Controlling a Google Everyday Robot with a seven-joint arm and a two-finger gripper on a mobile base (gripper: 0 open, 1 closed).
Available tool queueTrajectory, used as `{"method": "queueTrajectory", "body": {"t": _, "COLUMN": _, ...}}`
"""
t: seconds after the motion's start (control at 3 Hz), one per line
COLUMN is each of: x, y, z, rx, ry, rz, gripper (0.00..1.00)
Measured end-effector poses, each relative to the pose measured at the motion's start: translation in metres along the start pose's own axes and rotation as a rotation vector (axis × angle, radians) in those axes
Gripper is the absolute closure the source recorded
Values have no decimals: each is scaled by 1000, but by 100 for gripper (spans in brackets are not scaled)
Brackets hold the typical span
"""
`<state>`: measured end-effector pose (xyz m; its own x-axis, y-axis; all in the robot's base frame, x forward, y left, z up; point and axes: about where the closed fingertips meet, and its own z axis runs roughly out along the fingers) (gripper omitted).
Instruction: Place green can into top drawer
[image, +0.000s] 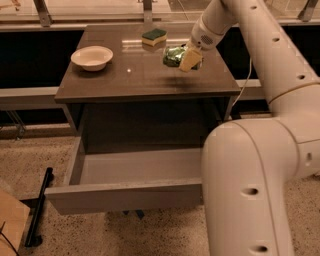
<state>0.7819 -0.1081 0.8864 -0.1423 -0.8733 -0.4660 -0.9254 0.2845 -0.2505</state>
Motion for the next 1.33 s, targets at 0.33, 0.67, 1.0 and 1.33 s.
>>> {"method": "queueTrajectory", "body": {"t": 0.33, "x": -6, "y": 22, "z": -61, "rx": 42, "ry": 62, "rz": -31, "gripper": 100}}
{"method": "queueTrajectory", "body": {"t": 0.67, "x": -13, "y": 60, "z": -111, "rx": 61, "ry": 91, "rz": -49, "gripper": 100}}
{"method": "queueTrajectory", "body": {"t": 1.0, "x": -11, "y": 113, "z": -123, "rx": 4, "ry": 104, "rz": -26, "gripper": 100}}
{"method": "queueTrajectory", "body": {"t": 1.33, "x": -10, "y": 164, "z": -113, "rx": -45, "ry": 103, "rz": 11, "gripper": 100}}
